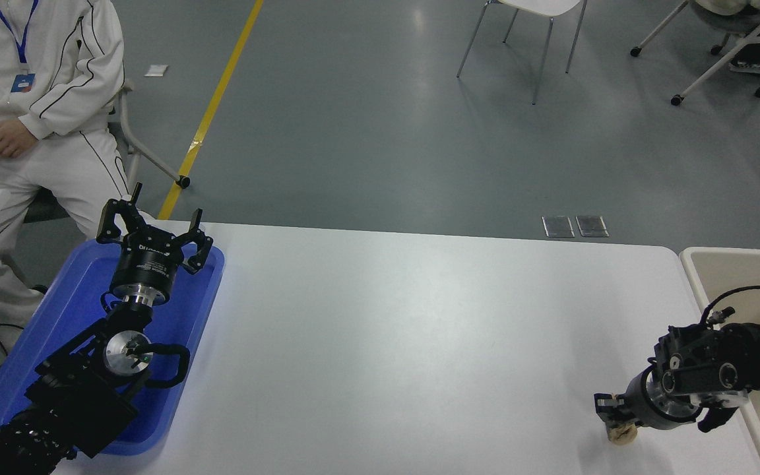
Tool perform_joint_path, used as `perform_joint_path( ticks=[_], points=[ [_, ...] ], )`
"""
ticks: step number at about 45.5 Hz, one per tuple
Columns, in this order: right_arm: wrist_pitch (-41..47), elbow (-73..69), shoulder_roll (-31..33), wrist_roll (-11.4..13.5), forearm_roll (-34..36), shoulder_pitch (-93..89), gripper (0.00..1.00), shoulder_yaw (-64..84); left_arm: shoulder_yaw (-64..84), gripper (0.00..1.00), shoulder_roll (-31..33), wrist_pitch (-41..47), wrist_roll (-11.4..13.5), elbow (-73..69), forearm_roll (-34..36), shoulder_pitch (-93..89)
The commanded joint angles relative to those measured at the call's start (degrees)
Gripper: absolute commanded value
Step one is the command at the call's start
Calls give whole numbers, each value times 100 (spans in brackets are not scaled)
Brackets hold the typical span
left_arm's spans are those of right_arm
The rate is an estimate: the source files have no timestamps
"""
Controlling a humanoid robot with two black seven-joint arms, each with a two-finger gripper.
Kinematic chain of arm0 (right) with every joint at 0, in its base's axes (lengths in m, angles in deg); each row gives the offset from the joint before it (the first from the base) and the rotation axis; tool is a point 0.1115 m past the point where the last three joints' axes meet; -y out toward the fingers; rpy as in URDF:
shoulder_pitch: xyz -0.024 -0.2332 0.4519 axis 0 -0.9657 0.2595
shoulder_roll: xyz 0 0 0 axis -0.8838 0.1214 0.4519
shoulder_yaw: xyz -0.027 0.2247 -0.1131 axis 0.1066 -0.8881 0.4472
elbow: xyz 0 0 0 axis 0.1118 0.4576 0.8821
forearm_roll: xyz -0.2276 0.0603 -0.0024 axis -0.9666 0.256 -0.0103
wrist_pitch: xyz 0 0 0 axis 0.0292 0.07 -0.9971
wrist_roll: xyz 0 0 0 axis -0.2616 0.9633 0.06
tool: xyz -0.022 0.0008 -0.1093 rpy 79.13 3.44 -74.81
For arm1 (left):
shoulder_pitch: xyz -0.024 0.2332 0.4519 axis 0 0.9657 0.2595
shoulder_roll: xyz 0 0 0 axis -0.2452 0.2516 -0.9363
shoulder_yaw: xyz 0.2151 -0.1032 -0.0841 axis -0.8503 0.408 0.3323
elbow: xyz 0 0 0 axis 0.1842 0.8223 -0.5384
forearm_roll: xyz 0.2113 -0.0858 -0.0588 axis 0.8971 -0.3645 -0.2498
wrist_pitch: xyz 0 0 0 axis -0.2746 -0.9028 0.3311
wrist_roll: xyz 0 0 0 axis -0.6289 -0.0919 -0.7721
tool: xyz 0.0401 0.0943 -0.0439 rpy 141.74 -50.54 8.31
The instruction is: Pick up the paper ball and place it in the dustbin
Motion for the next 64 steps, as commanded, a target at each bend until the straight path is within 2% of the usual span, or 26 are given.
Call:
perform_joint_path(
  ticks=[1,32,41,50,64],
  points=[
    [54,-334,119,0,106,297,0,61,9,100,0,0,2,0,0,0],
    [124,-2338,603,-17,114,2476,0,817,9,100,0,0,-7,0,0,0],
    [1055,-2435,638,-26,167,3276,0,949,0,100,0,0,2,0,0,0],
    [2022,-2470,717,-26,641,4155,0,1195,0,100,0,0,-7,0,0,0],
    [3410,-2488,743,-26,677,5367,0,1300,0,100,0,0,2,0,0,0]
  ],
)
